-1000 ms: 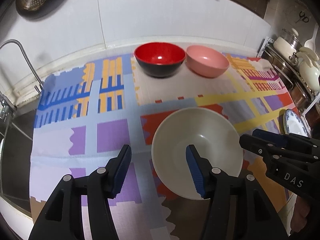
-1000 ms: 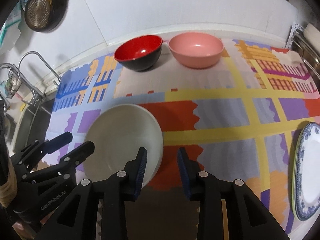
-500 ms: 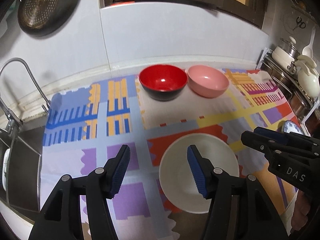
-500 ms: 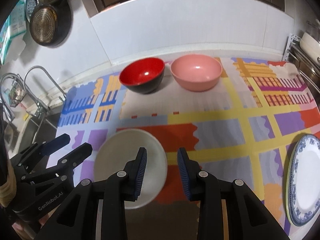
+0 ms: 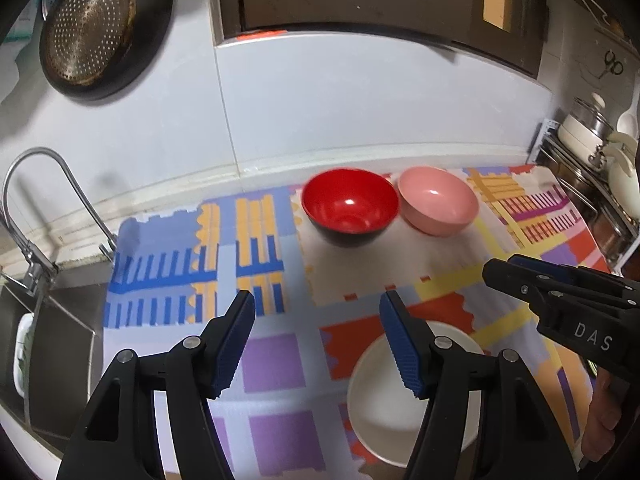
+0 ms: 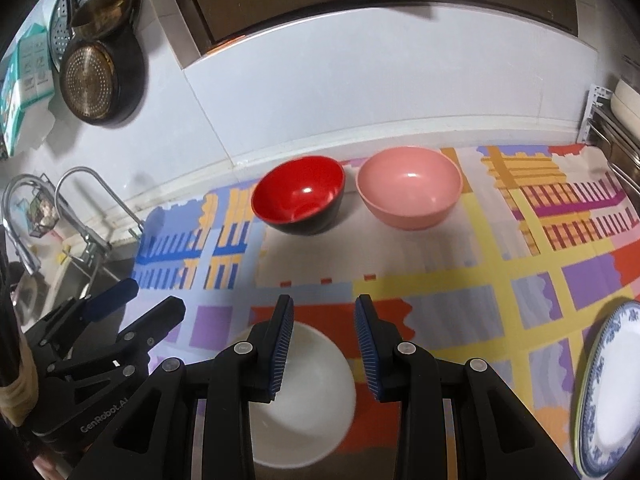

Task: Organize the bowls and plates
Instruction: 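Move the right gripper toward the red bowl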

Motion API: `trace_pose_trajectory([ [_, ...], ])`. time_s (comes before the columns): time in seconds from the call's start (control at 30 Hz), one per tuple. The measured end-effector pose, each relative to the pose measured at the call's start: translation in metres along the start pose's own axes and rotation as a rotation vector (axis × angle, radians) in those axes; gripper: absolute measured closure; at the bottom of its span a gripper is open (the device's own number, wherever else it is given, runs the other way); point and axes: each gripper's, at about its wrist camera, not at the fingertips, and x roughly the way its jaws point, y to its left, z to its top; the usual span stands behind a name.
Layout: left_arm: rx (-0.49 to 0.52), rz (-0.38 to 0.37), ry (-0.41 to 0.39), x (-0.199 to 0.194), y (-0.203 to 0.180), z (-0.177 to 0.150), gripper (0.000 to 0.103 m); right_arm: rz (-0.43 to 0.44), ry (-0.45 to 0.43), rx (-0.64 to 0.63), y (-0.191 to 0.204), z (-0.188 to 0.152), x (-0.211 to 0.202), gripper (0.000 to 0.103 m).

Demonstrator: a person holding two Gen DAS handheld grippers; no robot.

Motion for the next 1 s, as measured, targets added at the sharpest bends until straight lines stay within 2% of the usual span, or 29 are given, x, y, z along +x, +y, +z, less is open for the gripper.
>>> trace_pose_trajectory([
  [0.3, -0.011, 0.030, -0.001, 0.022, 0.013, 0.021, 0.039, -0.003, -0.022, 0.009, 0.006, 0.032, 0.023, 0.070],
  [1.0, -0.001, 0.024, 0.056, 0.110, 0.032, 0.061, 0.039, 0.021, 0.040, 0.043, 0.005, 0.073, 0.105, 0.070],
])
